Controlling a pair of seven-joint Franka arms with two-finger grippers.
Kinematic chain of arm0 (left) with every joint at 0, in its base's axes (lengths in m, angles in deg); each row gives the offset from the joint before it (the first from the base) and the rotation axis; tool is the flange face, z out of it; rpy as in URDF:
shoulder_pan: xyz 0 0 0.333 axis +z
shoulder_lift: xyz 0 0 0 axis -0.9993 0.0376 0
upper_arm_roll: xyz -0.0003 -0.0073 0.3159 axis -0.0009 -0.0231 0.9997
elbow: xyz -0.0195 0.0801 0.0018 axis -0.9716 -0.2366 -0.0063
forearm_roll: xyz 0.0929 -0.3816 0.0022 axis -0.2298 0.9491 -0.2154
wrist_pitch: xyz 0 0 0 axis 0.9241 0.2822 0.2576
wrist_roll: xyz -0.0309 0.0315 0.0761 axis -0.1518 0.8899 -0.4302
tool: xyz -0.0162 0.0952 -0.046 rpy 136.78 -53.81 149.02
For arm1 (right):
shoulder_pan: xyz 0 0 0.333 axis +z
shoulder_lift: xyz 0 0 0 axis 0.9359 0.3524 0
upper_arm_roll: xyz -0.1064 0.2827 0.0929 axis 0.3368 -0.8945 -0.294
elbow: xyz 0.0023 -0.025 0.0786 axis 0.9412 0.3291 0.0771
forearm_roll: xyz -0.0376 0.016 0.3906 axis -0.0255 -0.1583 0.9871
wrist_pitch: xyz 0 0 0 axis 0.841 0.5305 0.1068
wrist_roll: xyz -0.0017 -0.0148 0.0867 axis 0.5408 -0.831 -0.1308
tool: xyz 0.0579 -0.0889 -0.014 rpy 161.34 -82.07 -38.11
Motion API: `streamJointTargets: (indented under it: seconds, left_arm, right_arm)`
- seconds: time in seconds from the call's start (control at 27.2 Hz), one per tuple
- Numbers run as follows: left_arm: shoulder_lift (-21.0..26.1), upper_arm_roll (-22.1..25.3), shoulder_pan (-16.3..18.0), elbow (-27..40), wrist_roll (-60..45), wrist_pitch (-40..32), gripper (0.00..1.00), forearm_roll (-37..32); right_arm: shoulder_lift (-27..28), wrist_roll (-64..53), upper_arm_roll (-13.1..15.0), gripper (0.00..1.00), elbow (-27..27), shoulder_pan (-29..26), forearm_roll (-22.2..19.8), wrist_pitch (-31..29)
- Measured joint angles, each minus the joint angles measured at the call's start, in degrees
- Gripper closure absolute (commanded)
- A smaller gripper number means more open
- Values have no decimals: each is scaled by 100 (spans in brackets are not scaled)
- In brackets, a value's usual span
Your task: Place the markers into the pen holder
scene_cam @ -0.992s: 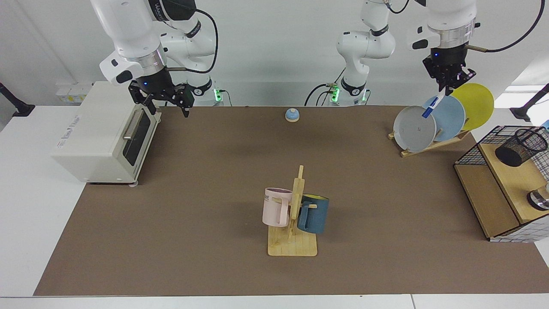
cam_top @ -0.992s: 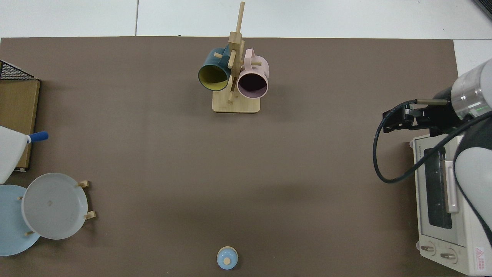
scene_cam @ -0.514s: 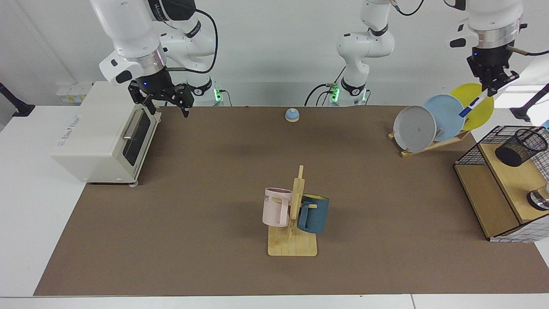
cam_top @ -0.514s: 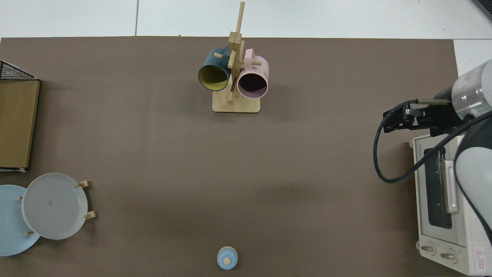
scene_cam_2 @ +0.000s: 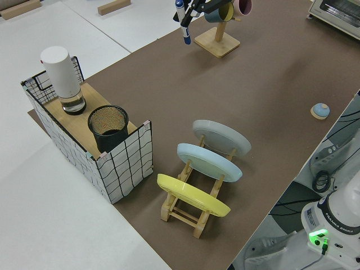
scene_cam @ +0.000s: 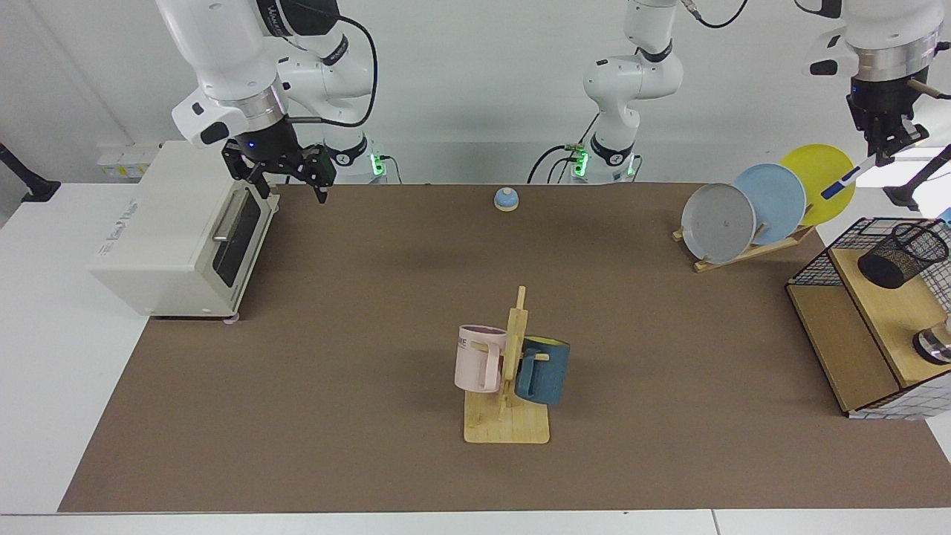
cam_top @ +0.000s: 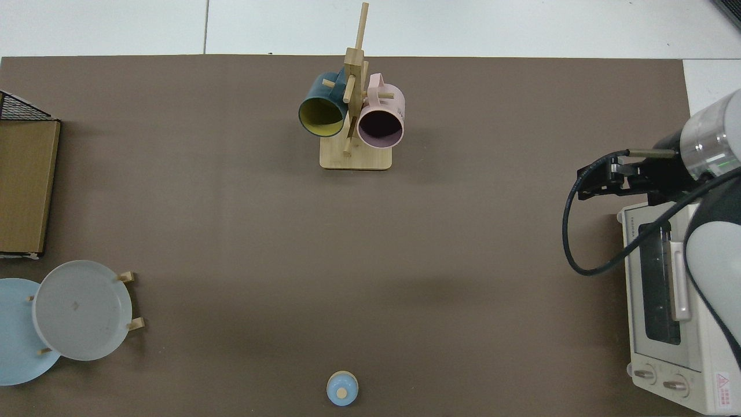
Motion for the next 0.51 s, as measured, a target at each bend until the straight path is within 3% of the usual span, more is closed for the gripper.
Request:
streamJointTargets:
  seconds: [0.51]
  left_arm:
    - [64,29,213,0,603,222,100,-234]
  right_arm:
    - [0,0,0,0,0,0,0,0]
